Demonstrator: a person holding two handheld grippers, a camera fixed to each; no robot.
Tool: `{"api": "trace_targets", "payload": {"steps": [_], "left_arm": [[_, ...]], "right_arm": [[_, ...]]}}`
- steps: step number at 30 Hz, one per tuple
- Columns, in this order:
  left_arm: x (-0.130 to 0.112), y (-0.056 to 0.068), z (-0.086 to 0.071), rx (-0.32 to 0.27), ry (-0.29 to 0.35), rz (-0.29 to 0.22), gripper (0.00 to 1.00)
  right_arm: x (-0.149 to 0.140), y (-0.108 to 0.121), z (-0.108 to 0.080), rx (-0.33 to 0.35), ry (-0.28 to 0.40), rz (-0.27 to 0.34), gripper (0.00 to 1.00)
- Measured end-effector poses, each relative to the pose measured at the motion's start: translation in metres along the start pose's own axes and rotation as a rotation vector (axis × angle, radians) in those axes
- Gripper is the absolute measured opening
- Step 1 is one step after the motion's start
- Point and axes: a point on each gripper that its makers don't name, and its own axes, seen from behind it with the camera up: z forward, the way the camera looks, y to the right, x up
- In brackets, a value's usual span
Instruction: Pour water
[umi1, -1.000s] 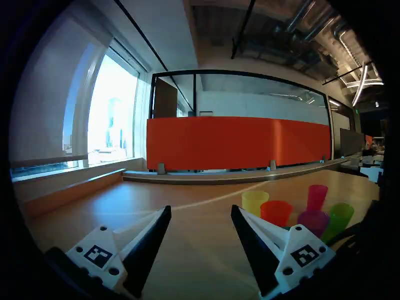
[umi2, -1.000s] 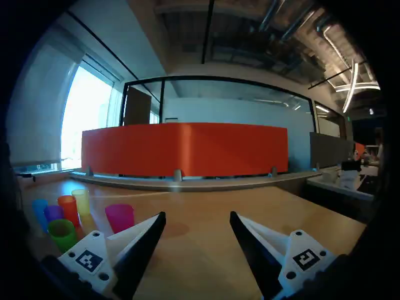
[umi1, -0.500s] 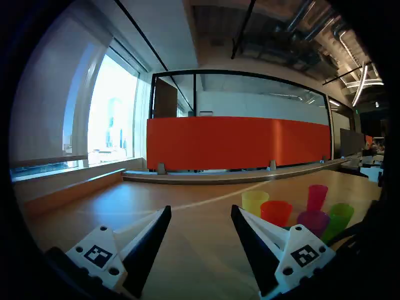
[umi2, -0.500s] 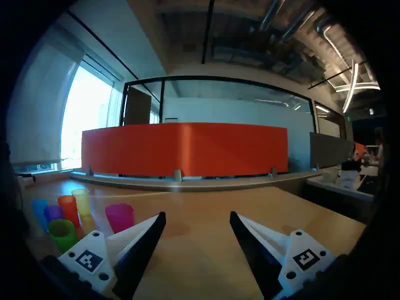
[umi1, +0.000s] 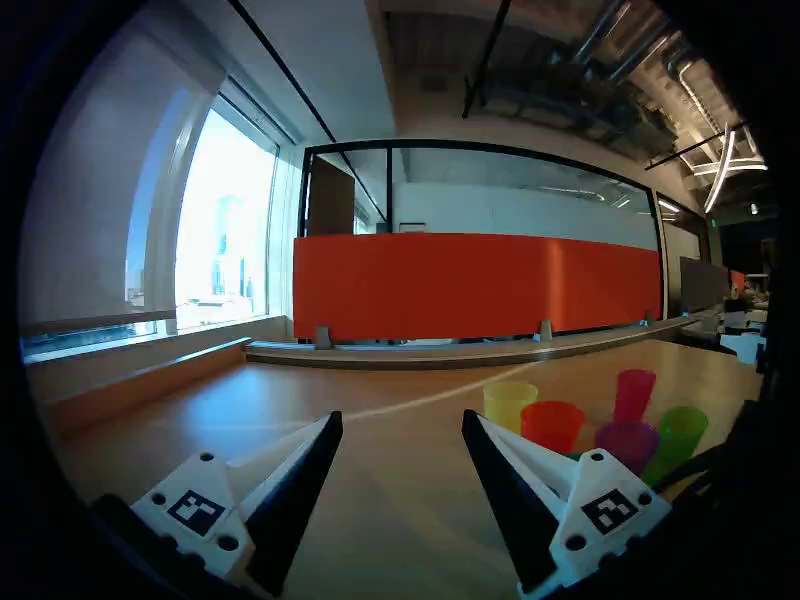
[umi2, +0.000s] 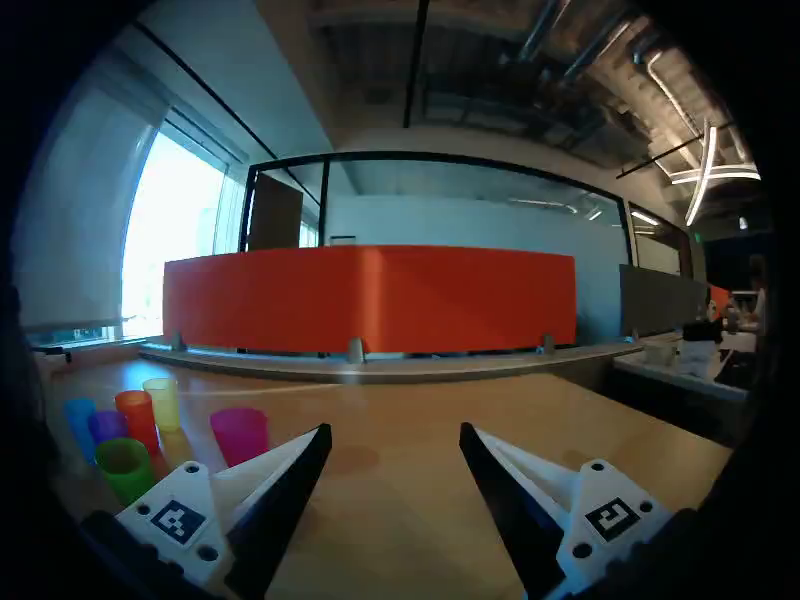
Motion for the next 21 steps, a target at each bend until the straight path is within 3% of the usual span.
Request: {"api": "trace_targets", "payload": {"steps": [21], "left_arm": [[-0.0045,0.0010,0.0029,0.000,0.002,-0.001,0.88]], "right_arm": [[0.0002,0.0005,-0.0008,0.000,0.000,0.000,0.99]]}}
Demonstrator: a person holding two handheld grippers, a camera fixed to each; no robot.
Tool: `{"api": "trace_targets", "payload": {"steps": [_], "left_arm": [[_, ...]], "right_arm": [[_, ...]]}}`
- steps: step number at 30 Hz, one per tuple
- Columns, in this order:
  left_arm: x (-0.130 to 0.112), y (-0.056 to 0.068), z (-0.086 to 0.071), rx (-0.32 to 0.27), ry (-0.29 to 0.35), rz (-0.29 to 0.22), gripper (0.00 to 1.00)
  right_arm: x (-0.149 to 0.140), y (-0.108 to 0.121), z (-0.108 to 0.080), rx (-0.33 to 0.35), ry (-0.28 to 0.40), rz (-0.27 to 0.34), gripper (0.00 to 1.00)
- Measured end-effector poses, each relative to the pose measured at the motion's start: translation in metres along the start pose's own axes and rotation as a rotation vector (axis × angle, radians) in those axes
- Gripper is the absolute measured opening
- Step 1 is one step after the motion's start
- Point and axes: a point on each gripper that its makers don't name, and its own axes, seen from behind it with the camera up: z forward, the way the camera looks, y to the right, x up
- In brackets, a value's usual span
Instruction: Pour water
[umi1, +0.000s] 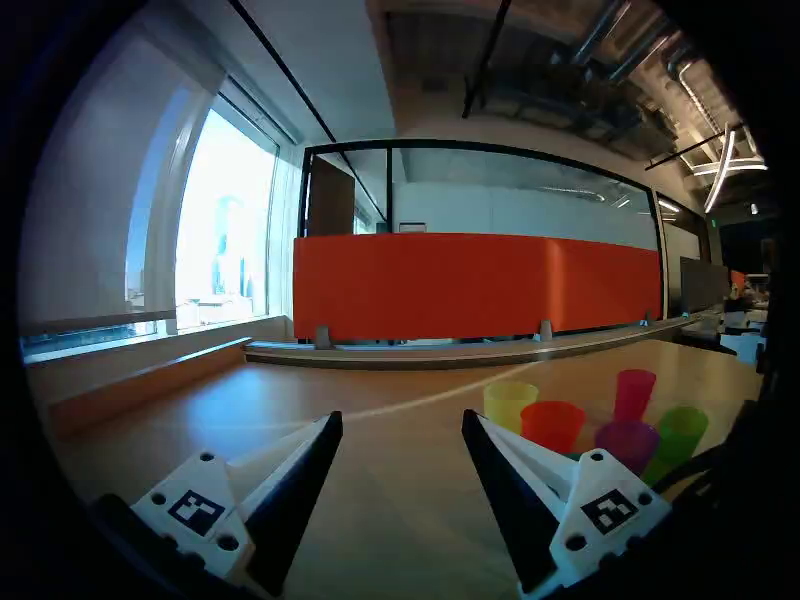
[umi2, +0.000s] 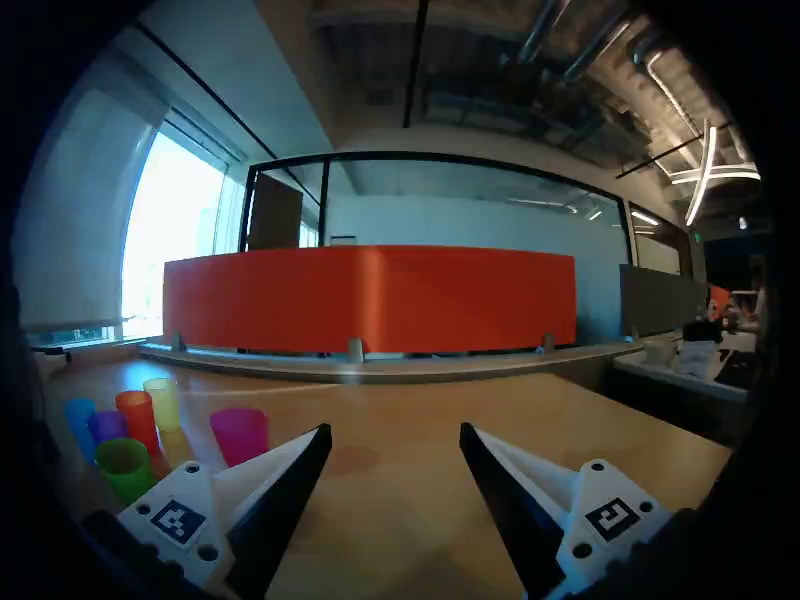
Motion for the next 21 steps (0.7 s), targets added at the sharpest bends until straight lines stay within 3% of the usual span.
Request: {"api": "trace_targets", "payload": {"steps": [21], "left_arm": [[-0.0022,0.0001,0.0009,-0.004,0.000,0.000,0.88]], "right_arm": [[-0.0002,-0.0004,0.0005,0.000,0.000,0.000,0.99]]}}
